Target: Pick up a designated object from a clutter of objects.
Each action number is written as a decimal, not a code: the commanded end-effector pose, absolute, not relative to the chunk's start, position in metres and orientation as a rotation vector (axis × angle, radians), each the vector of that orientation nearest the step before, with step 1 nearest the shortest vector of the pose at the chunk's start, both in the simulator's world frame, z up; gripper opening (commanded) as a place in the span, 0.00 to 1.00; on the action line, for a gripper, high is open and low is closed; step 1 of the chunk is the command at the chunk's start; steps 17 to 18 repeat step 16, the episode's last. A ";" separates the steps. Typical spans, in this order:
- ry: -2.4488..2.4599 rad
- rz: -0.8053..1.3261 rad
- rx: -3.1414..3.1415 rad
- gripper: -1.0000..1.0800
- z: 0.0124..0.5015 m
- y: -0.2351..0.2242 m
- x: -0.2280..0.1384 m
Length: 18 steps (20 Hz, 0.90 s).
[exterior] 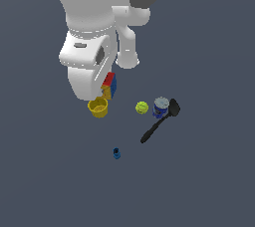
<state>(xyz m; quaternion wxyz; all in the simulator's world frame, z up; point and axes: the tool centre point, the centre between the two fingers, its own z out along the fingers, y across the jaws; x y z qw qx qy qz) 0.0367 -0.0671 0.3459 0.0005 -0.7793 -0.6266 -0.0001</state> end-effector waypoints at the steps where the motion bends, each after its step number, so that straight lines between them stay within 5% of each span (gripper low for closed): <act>1: -1.968 -0.001 -2.448 0.00 0.361 -0.068 0.044; 18: -1.968 0.000 -2.449 0.00 0.394 -0.069 0.063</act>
